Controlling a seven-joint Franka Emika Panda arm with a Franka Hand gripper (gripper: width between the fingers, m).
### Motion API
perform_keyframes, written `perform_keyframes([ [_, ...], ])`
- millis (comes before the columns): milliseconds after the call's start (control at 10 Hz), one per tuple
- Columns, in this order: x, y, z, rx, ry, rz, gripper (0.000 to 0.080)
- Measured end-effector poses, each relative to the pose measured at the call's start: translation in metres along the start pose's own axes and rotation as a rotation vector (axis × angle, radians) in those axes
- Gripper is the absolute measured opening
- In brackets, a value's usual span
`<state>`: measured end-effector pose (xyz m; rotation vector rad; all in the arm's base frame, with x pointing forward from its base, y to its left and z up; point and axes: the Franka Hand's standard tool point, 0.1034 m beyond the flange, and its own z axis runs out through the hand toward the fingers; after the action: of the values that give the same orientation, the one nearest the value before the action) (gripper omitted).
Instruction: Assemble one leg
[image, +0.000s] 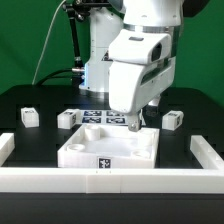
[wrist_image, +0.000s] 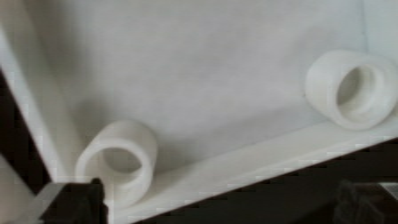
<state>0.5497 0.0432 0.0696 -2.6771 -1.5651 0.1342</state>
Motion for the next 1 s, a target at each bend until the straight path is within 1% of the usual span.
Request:
perform_keyframes([
  [100, 0.001, 0.001, -0.001, -0.004, 0.003, 0.001, 0.0650],
  [500, 0.001, 0.001, 0.000, -0.004, 0.003, 0.000, 0.0650],
  [600, 0.000, -0.001, 0.000, -0.008, 0.004, -0.009, 0.0650],
  [700, -0.005, -0.011, 0.005, -0.021, 0.015, -0.029, 0.0650],
  [800, -0.015, -0.026, 0.011, -0.015, 0.011, -0.036, 0.0650],
  [900, -0.023, -0.037, 0.017, -0.010, 0.009, -0.037, 0.0650],
  [1000, -0.030, -0.044, 0.026, -0.008, 0.011, -0.044, 0.0650],
])
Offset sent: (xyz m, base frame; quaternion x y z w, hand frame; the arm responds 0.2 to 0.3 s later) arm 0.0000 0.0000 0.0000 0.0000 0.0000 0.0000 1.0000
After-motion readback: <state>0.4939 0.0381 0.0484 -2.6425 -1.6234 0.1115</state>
